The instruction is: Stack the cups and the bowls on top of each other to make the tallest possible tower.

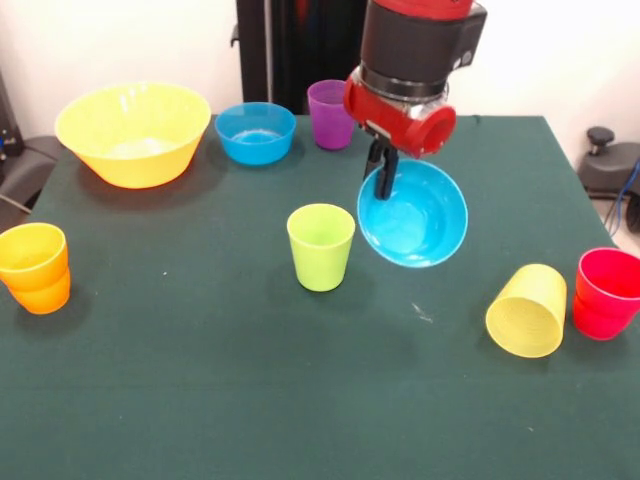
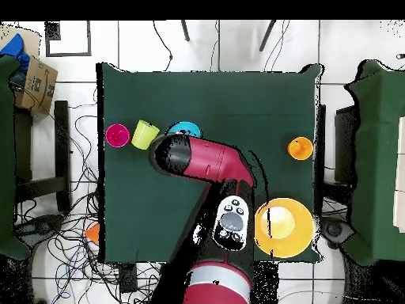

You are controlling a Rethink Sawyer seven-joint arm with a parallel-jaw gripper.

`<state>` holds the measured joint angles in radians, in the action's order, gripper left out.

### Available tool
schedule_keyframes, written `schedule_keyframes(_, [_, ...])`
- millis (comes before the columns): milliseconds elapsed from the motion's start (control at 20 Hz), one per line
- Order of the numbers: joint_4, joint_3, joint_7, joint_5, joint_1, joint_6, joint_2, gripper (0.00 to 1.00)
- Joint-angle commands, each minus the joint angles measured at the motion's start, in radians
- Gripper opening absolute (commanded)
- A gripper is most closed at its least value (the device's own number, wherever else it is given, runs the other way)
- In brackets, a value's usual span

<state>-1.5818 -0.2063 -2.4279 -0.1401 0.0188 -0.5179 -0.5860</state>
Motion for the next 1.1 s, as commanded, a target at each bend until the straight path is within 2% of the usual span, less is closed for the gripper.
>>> schedule_keyframes(50, [-0.125,0.138,0.102,0.085,0.033,0.043,-0.101,0.0])
schedule_keyframes(250, [-0.167,0.184,0.15,0.111,0.086,0.055,-0.15,0.0])
schedule_keyframes(500, [-0.203,0.219,0.173,0.197,0.136,0.146,-0.186,0.0])
schedule_keyframes(850, [-0.224,0.223,0.13,0.323,0.147,0.24,-0.196,0.0])
schedule_keyframes(1100, [-0.224,0.222,0.089,0.369,0.141,0.27,-0.187,0.0])
